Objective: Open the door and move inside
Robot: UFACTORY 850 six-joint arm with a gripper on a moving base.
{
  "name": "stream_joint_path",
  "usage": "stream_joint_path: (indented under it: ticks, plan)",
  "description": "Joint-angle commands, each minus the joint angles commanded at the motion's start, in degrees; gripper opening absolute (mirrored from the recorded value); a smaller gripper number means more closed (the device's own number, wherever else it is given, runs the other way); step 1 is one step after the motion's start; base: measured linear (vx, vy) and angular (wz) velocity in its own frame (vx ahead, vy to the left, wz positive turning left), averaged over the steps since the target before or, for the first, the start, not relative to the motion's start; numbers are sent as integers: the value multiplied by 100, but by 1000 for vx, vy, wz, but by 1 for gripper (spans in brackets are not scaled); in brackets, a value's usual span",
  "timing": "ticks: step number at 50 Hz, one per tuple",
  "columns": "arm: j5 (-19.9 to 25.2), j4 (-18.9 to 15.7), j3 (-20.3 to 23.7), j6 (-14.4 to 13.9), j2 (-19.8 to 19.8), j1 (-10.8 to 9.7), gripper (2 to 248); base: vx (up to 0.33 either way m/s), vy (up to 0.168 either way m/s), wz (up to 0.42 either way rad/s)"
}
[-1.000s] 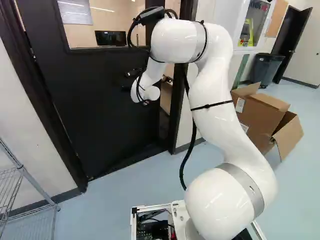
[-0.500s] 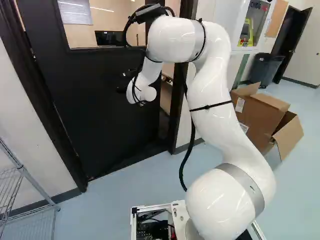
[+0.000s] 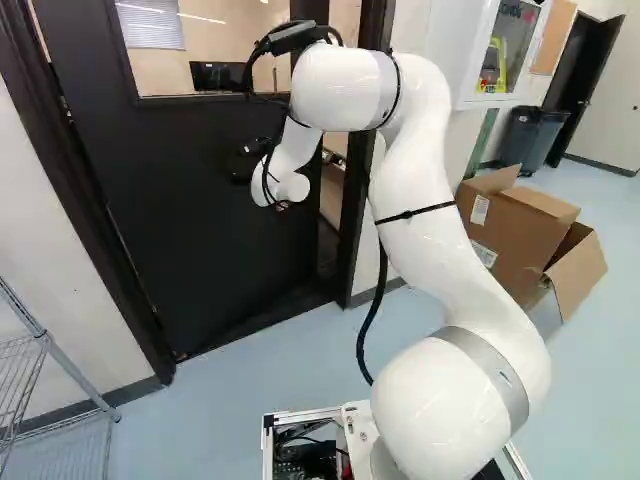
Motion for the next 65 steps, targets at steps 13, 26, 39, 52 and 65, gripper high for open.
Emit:
stream_joint_path:
  ticks: [13,26,39,52,65]
  plan:
    - [0,0,-328,0,-235,-12,247,0,0,0]
    - [0,0,-683,0,-487,-4,247,0,0,0]
    - [0,0,-1067,0,-757,17,247,0,0,0]
    - [0,0,-1486,0,-1048,53,247,0,0,0]
    - [0,0,-1917,0,-1345,101,247,0,0,0]
